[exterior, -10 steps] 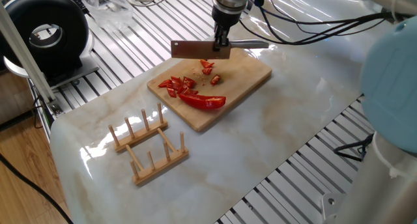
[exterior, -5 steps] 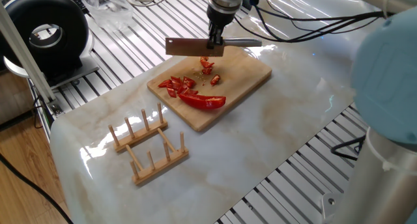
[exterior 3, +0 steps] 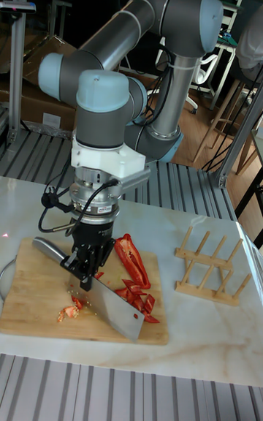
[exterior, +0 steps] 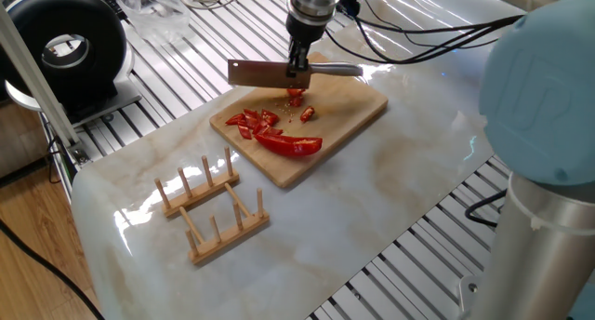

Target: Chop the chili peppers

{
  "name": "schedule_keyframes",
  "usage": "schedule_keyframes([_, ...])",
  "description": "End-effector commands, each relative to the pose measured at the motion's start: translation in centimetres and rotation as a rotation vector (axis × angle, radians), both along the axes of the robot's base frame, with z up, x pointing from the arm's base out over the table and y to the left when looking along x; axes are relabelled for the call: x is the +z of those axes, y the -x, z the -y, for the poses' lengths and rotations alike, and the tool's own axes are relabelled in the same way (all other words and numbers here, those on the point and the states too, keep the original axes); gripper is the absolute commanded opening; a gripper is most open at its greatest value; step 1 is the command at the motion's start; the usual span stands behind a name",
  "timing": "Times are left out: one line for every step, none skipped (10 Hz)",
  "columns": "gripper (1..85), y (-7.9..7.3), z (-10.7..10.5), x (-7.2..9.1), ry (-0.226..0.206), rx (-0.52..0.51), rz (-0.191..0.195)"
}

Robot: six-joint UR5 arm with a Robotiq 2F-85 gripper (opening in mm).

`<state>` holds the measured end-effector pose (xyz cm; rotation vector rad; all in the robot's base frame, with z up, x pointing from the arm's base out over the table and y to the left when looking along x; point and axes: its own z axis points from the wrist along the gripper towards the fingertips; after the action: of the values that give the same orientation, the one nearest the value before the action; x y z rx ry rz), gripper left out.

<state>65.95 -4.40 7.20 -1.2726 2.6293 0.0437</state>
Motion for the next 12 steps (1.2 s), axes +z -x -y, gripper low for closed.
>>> schedule_keyframes([1.3, -0.4, -0.9, -0.1, -0.038, -0.020, -0.001])
schedule_keyframes([1.3, -0.4, -1.2, -0.1, -0.047, -0.025, -0.004])
schedule_keyframes([1.3, -0.5, -1.6, 0.0, -0.054, -0.030, -0.006])
schedule_keyframes([1.3, -0.6, -2.0, 0.1, -0.058, -0.034, -0.008])
schedule_keyframes([1.3, -0.8, -2.6, 0.1, -0.066, -0.043, -0.010])
schedule_keyframes([1.3, -0.9, -3.0, 0.1, -0.070, -0.049, -0.011])
schedule_keyframes([1.3, -1.1, -3.6, 0.0, -0.076, -0.056, -0.012])
schedule_keyframes([1.3, -1.2, -4.1, 0.0, -0.079, -0.065, -0.013])
schedule_keyframes([1.3, -1.3, -4.7, 0.0, -0.086, -0.074, -0.016])
schedule_keyframes([1.3, -1.3, -5.4, 0.2, -0.095, -0.082, -0.024])
schedule_keyframes([1.3, -1.2, -5.9, 0.3, -0.098, -0.090, -0.032])
schedule_keyframes([1.3, -1.0, -6.6, 0.2, -0.112, -0.099, -0.040])
